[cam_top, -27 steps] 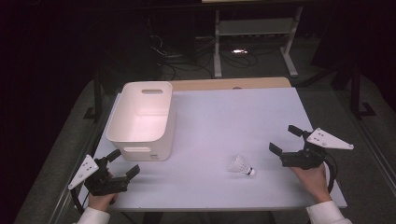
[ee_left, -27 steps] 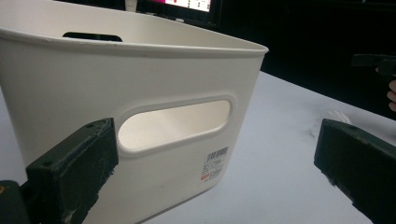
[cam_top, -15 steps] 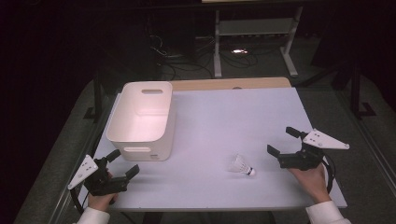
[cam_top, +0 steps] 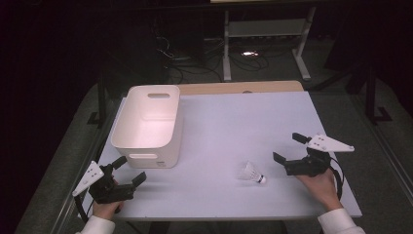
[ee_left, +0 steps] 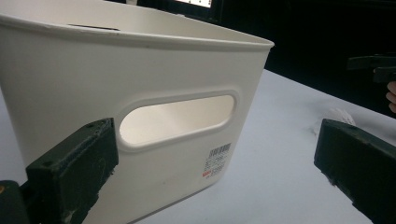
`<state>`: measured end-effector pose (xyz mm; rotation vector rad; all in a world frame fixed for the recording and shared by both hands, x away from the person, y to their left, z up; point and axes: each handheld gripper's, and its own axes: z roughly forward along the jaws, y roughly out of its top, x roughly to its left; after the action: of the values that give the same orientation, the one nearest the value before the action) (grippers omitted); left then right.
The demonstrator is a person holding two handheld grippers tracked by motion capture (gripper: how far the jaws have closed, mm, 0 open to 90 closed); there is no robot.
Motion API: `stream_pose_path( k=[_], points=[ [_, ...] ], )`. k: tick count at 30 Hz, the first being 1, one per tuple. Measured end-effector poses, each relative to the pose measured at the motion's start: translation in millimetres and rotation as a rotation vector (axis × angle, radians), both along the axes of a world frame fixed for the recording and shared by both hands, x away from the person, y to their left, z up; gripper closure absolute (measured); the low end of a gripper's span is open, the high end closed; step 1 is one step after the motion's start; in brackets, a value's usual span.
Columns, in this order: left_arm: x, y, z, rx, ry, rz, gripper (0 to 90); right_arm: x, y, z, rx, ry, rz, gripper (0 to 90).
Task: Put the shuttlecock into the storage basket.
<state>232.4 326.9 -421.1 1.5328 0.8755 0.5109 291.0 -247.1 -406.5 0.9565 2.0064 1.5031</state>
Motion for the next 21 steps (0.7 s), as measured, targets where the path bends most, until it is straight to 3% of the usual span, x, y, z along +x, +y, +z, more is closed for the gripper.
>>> stream_pose_path(
  k=[11, 21],
  points=[
    [-0.5, -0.7, 0.5, 0.000, 0.005, -0.008, 0.0, 1.7, 17.8, 14.7, -0.093, 0.039, 0.093, 0.0],
    [-0.5, -1.7, 0.2, -0.013, 0.010, -0.005, 0.0, 3.1, 26.3, 16.1, -0.124, 0.071, 0.142, 0.0]
  ],
)
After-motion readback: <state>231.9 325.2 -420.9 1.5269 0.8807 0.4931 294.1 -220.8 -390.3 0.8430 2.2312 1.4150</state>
